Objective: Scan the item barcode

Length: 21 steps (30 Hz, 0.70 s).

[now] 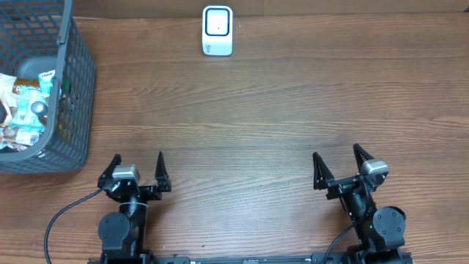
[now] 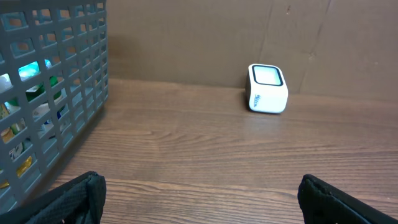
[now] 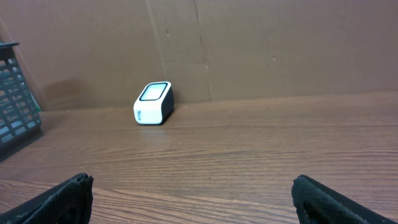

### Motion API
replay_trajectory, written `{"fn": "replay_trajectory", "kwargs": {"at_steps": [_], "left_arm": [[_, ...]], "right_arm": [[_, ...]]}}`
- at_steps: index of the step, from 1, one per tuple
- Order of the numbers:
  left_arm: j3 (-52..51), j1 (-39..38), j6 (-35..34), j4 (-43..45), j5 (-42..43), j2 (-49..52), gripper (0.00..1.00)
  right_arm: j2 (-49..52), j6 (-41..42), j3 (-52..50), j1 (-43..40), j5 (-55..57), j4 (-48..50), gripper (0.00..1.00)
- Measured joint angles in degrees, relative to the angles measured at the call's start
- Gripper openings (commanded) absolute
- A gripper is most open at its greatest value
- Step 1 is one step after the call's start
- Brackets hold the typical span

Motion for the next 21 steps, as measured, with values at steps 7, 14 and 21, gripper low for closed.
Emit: {"fn": "replay_trajectory", "kwargs": {"at_steps": [7, 14, 21], "left_arm": [[0.00, 0.00, 0.09, 0.35, -0.31, 0.00, 1.00], [0.39, 0.00, 1.90, 11.76, 2.32, 0.00, 1.00], [18.01, 0.00, 3.23, 3.17, 6.32, 1.25, 1.00]], "right_arm": [[0.00, 0.00, 0.00, 0.00, 0.02, 0.02, 1.00], [0.00, 0.00, 0.00, 0.00, 0.02, 0.00, 1.00], [0.00, 0.02, 0.00, 0.00, 0.02, -0.02, 1.00]]}}
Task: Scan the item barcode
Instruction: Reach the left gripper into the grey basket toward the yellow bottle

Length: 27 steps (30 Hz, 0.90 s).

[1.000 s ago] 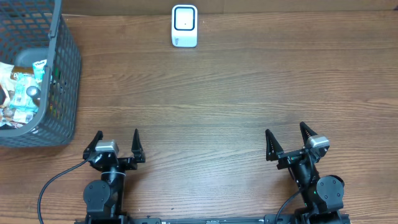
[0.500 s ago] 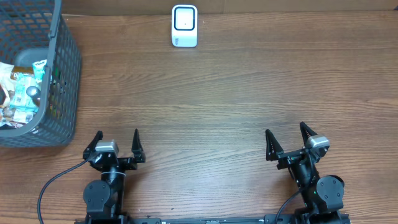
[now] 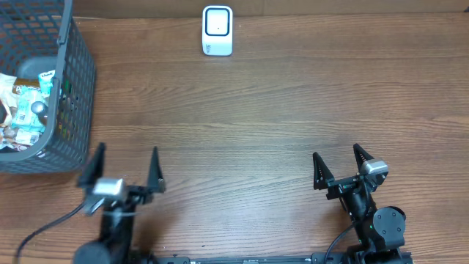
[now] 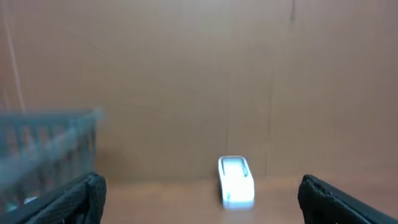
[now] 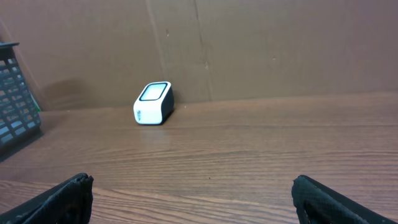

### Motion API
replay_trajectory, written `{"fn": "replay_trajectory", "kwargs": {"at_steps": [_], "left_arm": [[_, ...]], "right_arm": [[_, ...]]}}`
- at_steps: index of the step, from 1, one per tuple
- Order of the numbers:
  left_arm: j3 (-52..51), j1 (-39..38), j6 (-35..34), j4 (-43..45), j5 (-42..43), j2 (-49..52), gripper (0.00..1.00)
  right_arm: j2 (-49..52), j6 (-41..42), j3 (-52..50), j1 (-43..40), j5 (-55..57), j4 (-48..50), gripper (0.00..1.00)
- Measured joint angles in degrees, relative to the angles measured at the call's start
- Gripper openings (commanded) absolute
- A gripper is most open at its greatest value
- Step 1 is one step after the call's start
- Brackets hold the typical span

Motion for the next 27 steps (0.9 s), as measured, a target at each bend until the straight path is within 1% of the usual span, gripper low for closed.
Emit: {"fn": "replay_trajectory", "kwargs": {"at_steps": [3, 8, 9, 10, 12, 17, 19, 21, 27], "left_arm": [[13.86, 0.00, 0.24, -6.99, -0.46, 4.28, 1.00], [41.92, -0.02, 1.73, -27.19, -1.03, 19.89, 1.00], [48.89, -0.02, 2.08, -34.05, -1.09, 24.55, 1.00], [54.21, -0.02, 2.29, -37.22, -1.09, 28.39, 1.00], [67.14, -0.02, 2.60, -48.11, -1.14, 37.99, 1.00], [92.19, -0.02, 2.73, -67.54, -1.14, 58.82, 1.00], [98.42, -0.02, 2.73, -70.55, -1.11, 65.72, 1.00], [101.83, -0.02, 2.73, -71.23, -1.09, 71.65, 1.00], [102.79, -0.02, 2.73, -71.95, -0.74, 83.25, 1.00]], "right_arm": [[0.00, -0.02, 0.00, 0.00, 0.00, 0.00, 1.00], [0.00, 0.00, 0.00, 0.00, -0.02, -0.02, 1.00], [0.00, -0.02, 0.00, 0.00, 0.00, -0.04, 1.00], [-0.04, -0.02, 0.00, 0.00, 0.00, 0.00, 1.00], [-0.07, 0.00, 0.00, 0.00, 0.00, 0.02, 1.00], [-0.07, 0.00, 0.00, 0.00, 0.00, 0.04, 1.00], [-0.07, -0.04, 0.00, 0.00, 0.02, 0.02, 1.00], [-0.07, -0.02, 0.00, 0.00, 0.00, 0.00, 1.00], [-0.07, -0.02, 0.00, 0.00, -0.02, 0.02, 1.00]]}}
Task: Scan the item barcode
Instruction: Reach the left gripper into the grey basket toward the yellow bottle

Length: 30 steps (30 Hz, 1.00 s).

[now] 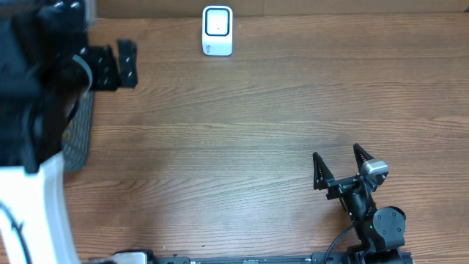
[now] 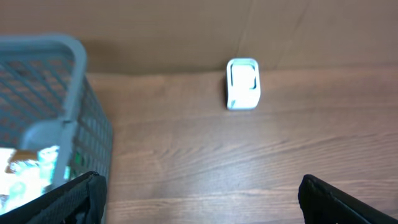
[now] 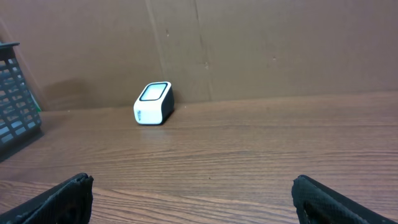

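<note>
The white barcode scanner [image 1: 218,31] stands at the table's far edge, also seen as scanner [image 2: 243,84] and scanner [image 3: 153,103]. The items lie as a heap of packets [image 2: 28,171] inside the grey mesh basket [image 2: 59,93] on the left. My left gripper [image 2: 199,208] is open and empty, high above the table beside the basket's right wall. From overhead the raised left arm [image 1: 40,81] covers most of the basket [image 1: 77,139]. My right gripper [image 1: 341,172] stands open and empty near the front right edge, right gripper [image 3: 199,202] facing the scanner.
A brown cardboard wall [image 3: 280,43] runs behind the scanner along the table's far edge. The wooden tabletop [image 1: 278,117] stretches between the basket, the scanner and the right arm.
My left arm has risen and swung back-left, from the front left of the table to high beside the basket, its camera now looking down on it. The right arm has not moved.
Both grippers rested open at the table's front edge. Then the left gripper was lifted a little, its view pointing at the back wall. Now it hangs open high by the basket, with the packets inside showing below. The right gripper stayed put.
</note>
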### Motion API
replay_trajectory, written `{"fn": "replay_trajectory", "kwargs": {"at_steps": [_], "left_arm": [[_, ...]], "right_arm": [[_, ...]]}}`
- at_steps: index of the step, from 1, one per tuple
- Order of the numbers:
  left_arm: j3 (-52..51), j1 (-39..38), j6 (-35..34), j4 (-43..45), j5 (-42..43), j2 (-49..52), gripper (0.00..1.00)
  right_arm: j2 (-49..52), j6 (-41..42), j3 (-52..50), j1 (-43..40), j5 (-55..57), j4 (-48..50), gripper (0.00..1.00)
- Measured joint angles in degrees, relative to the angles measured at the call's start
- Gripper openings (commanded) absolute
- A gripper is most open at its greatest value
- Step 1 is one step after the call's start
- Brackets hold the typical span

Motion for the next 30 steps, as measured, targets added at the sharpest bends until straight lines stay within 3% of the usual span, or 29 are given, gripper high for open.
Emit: {"fn": "replay_trajectory", "kwargs": {"at_steps": [8, 22, 30], "left_arm": [[0.00, 1.84, 0.00, 3.89, -5.73, 7.30, 0.99], [0.02, 24.90, 0.00, 5.03, -8.61, 7.69, 1.00], [0.22, 32.09, 2.62, -1.01, -8.98, 14.73, 1.00]], "right_arm": [[0.00, 0.00, 0.00, 0.00, 0.02, 0.00, 1.00], [0.00, 0.00, 0.00, 0.00, 0.02, -0.02, 1.00], [0.00, 0.00, 0.00, 0.00, 0.02, 0.00, 1.00]]}}
